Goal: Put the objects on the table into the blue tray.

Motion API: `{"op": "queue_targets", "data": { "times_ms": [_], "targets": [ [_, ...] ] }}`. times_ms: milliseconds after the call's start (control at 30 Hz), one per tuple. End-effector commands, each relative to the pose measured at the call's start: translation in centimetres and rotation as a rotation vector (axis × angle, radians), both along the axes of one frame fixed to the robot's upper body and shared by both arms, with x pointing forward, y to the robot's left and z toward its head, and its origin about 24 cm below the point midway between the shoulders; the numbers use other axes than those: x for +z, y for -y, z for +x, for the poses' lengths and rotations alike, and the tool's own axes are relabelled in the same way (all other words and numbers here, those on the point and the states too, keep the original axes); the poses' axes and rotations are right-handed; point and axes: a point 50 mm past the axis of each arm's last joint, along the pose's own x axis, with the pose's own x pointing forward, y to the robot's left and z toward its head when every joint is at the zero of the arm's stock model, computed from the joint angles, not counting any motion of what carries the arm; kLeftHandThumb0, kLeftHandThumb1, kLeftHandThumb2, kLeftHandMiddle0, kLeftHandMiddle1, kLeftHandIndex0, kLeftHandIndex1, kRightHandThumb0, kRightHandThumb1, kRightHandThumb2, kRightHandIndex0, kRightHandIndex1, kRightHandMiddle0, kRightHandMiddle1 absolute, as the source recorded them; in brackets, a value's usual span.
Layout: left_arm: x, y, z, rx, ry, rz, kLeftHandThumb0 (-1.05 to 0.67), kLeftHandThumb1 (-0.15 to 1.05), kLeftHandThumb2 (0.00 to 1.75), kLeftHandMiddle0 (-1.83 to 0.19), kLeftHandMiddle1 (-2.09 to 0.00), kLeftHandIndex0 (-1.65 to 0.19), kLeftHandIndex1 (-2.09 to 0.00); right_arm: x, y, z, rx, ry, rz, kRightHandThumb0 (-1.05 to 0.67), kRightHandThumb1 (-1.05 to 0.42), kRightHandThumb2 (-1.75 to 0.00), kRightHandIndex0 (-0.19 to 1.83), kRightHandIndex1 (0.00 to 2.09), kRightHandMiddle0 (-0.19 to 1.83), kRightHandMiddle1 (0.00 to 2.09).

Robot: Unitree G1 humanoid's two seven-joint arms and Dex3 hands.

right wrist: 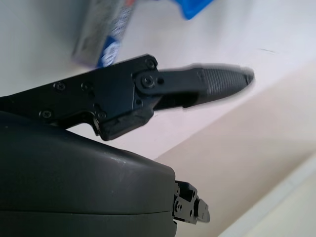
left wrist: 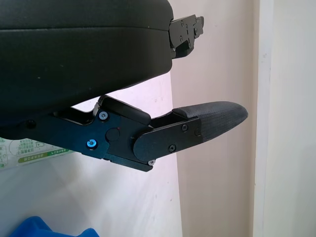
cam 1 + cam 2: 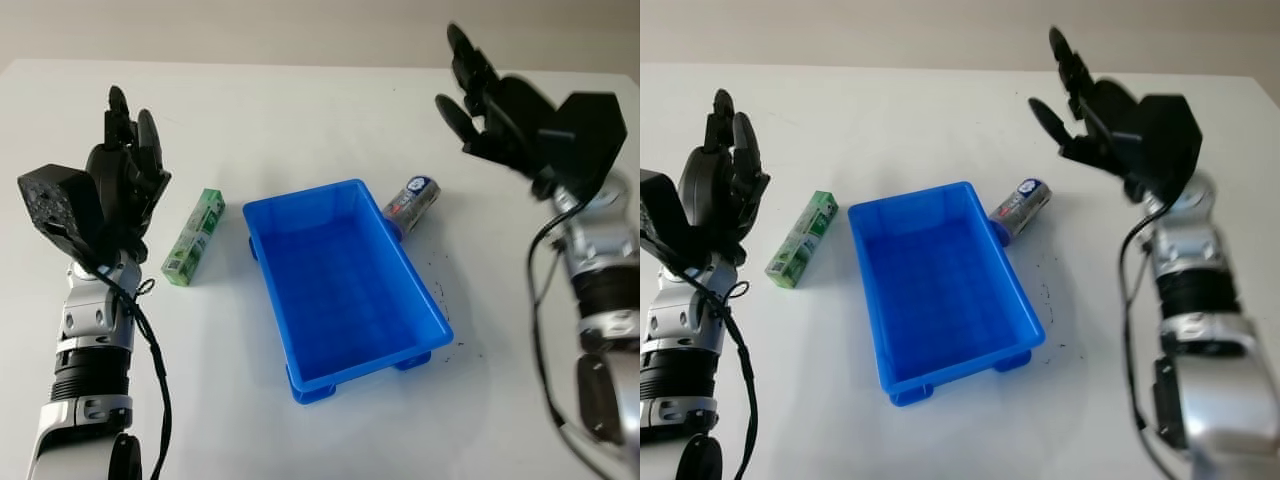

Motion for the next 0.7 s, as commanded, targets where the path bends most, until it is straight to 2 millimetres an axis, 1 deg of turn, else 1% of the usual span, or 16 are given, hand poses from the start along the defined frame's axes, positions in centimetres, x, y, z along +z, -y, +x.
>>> {"op": "queue_targets", "data": {
  "times_ms": [0,100,200,267,333,400,533,667],
  "targets": [
    [0.5,-0.3,0.0,0.003,0.014,0.012,-0.81,1.05,0.68,0.19,0.0,0.19,0.0,1.6,0.1,0.0,0.01,0.019,-0.099,-0.87,-0.86,-0.03,-0.15,0.03,-0.14,0.04],
    [0.4,-0.3,0.0,0.002,0.008,0.022,-0.8,1.05,0.69,0.19,0.0,0.19,0.0,2.2,-0.3,-0.1,0.035,-0.014,-0.271,-0.77,-0.77,-0.02,-0.14,0.04,-0.13,0.05],
    [0.4,-0.2,0.0,0.002,0.01,0.016,-0.8,1.05,0.69,0.19,0.0,0.19,0.0,1.9,-0.8,-0.1,0.052,-0.007,-0.441,-0.76,-0.75,-0.03,-0.14,0.04,-0.11,0.06],
    [0.5,-0.2,0.0,0.001,0.01,0.015,-0.81,1.05,0.69,0.19,0.0,0.19,0.0,1.1,-1.1,0.0,0.077,-0.009,-0.545,-0.82,-0.79,-0.06,-0.15,0.04,-0.13,0.05],
    [0.5,-0.2,0.0,0.0,0.01,0.018,-0.8,1.05,0.7,0.19,0.0,0.19,0.0,0.6,-1.3,0.1,0.089,-0.018,-0.596,-0.86,-0.81,-0.06,-0.15,0.04,-0.13,0.05],
    [0.5,-0.2,0.1,-0.001,0.009,0.019,-0.8,1.05,0.7,0.19,0.0,0.19,0.0,0.2,-1.5,0.3,0.094,-0.033,-0.636,-0.86,-0.8,-0.06,-0.15,0.05,-0.12,0.06],
    [0.5,-0.3,0.0,0.0,0.008,0.028,-0.81,1.05,0.7,0.19,0.0,0.19,0.0,-0.8,-2.1,0.5,0.125,-0.017,-0.776,-0.86,-0.81,-0.06,-0.12,0.06,-0.08,0.07],
    [0.5,-0.4,0.0,-0.002,0.01,0.027,-0.81,1.05,0.7,0.19,0.0,0.19,0.0,-1.7,-2.5,0.6,0.137,-0.011,-0.846,-0.79,-0.8,-0.05,-0.09,0.07,-0.03,0.08]
  ]
}}
